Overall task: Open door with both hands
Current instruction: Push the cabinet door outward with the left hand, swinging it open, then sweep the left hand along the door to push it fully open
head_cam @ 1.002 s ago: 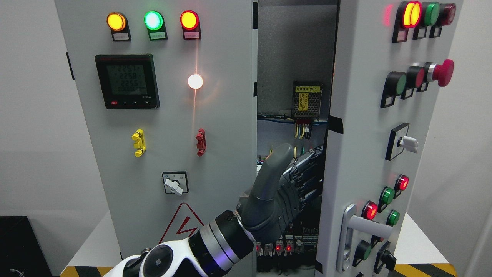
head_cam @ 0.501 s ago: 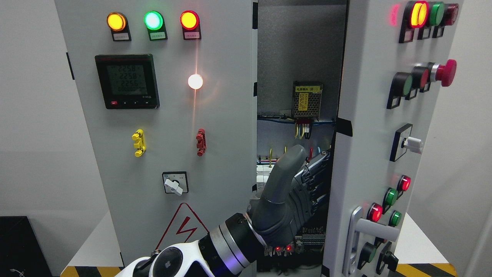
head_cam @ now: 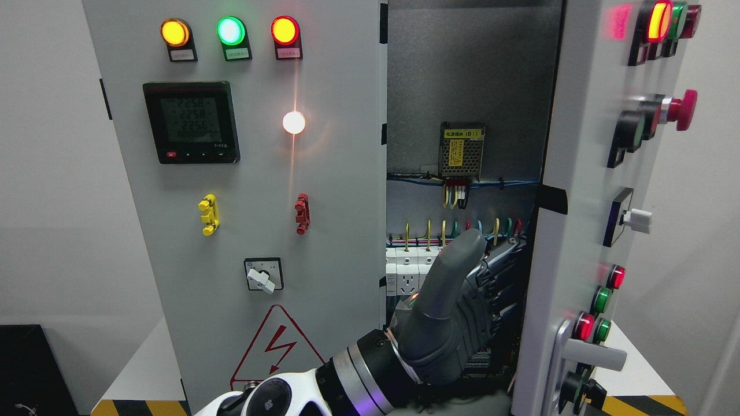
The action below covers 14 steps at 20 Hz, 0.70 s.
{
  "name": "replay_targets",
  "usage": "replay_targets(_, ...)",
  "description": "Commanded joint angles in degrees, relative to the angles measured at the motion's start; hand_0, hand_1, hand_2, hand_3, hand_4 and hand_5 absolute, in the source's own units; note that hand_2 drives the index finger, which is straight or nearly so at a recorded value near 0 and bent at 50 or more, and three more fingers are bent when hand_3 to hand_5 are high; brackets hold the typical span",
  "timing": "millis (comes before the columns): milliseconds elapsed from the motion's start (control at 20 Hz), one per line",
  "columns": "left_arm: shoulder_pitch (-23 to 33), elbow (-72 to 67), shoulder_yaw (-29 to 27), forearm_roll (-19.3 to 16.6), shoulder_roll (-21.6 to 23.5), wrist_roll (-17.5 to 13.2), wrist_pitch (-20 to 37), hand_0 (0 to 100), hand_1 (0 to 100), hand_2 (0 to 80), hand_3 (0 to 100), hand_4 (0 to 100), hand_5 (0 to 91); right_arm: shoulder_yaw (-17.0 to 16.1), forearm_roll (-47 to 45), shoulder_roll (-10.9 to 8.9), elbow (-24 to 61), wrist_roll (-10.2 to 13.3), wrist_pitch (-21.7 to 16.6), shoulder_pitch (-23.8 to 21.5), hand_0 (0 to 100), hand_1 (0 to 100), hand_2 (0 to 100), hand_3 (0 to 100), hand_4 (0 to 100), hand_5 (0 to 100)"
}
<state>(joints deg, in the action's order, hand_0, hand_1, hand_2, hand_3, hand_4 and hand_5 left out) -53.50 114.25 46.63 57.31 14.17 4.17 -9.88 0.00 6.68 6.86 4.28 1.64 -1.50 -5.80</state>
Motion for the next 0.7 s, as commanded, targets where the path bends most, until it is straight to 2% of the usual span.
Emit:
replay_targets(0,0.06,-0.08,3.55,0.00,-1.77,-0.13,0.13,0,0,0.0,0,0,0.0,0.88,0.00,0.00,-0.06,0.03,0.01,0.00,19,0,0,0,0,0)
replay_targets(401,-3.71,-2.02,5.23,0.08,-4.06,-0.13,0.21,0,0,0.0,0,0,0.0,0.88,0.00,0.00,-0.06,0.03,0.01,0.00,19,0,0,0,0,0)
replay_targets(651,-5.83,-2.02,8.74,0.08,-4.58,-0.13,0.30,0,0,0.0,0,0,0.0,0.88,0.00,0.00,-0.06,0.03,0.01,0.00,19,0,0,0,0,0)
